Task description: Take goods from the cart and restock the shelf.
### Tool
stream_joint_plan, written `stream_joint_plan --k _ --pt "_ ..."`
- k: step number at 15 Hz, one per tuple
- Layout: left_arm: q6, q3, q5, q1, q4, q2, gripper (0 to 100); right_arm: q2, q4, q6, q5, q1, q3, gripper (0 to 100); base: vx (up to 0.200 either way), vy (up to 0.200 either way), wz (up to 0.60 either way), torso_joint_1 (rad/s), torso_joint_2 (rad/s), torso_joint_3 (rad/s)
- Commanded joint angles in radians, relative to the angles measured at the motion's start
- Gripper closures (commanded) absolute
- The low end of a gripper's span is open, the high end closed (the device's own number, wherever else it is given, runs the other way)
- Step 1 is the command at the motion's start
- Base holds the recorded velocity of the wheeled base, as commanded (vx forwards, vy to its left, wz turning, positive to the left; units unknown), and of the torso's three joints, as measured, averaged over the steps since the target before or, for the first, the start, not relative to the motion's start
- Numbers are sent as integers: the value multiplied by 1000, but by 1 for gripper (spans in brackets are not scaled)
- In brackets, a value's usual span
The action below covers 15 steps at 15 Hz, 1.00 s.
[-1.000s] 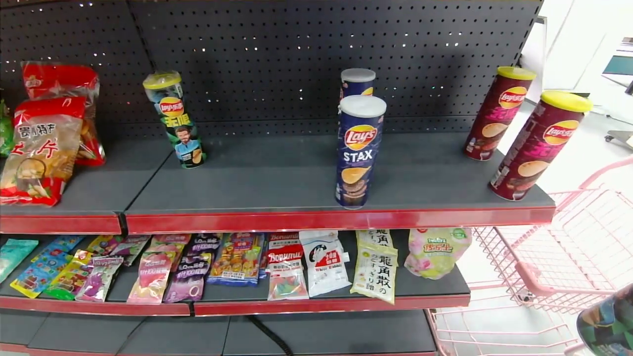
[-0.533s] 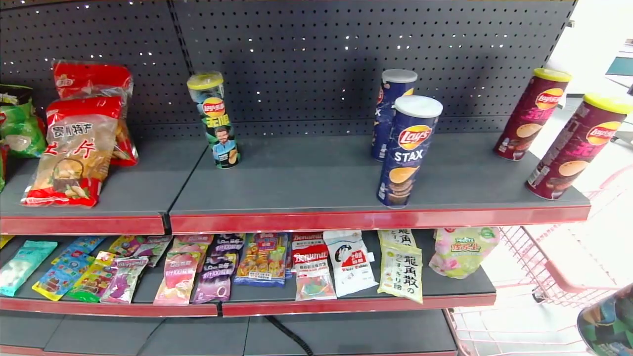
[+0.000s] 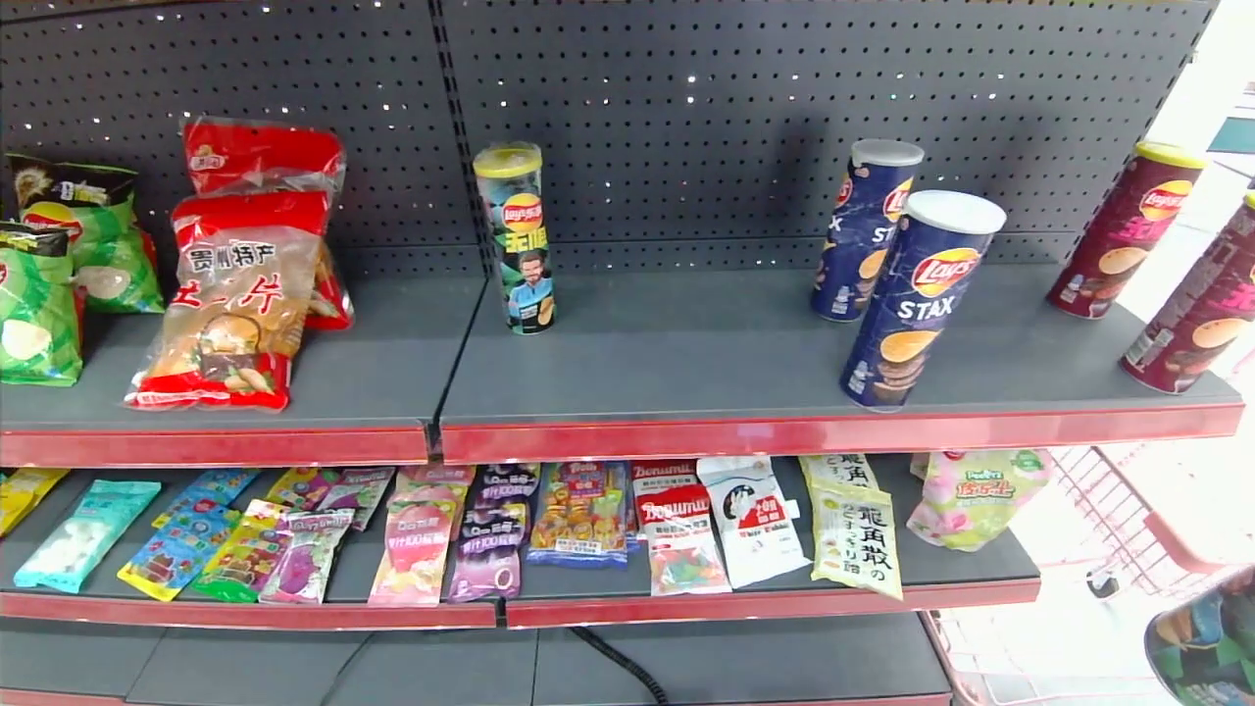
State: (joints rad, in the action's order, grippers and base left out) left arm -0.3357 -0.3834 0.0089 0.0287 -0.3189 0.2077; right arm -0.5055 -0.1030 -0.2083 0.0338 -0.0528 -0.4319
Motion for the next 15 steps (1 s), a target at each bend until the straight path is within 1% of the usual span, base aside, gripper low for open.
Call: stream_joint_plan --k 1,4,6,8,10,11,12,13,15 --pt "0 0 0 0 0 1 0 -1 0 0 5 -2 -2 100 0 200 0 -2 7 7" --pt "-2 0 0 0 0 1 0 -2 2 -2 60 -4 -10 100 0 200 0 2 4 2" --pt "-3 0 0 0 0 -1 0 -4 2 -2 67 -6 -11 100 0 200 0 2 2 2" --pt "-3 0 0 0 0 -7 0 -2 2 -2 84 -36 -14 100 0 200 0 2 5 7" --pt "-5 0 0 0 -2 -7 0 -10 2 -3 84 -52 -28 100 0 0 0 0 0 0" --pt "-11 0 0 0 -2 -7 0 -13 2 -3 84 -52 -33 100 0 0 0 0 0 0" --pt "-28 -2 2 0 0 -7 0 -13 2 -17 84 -52 -33 100 0 0 0 0 0 0" --pt "-31 -2 2 0 0 -5 0 -13 2 -20 83 -52 -31 100 0 0 0 0 0 0" --pt "-32 0 13 -1 -2 -4 0 -8 0 -20 84 -52 -28 100 200 0 0 -2 0 0"
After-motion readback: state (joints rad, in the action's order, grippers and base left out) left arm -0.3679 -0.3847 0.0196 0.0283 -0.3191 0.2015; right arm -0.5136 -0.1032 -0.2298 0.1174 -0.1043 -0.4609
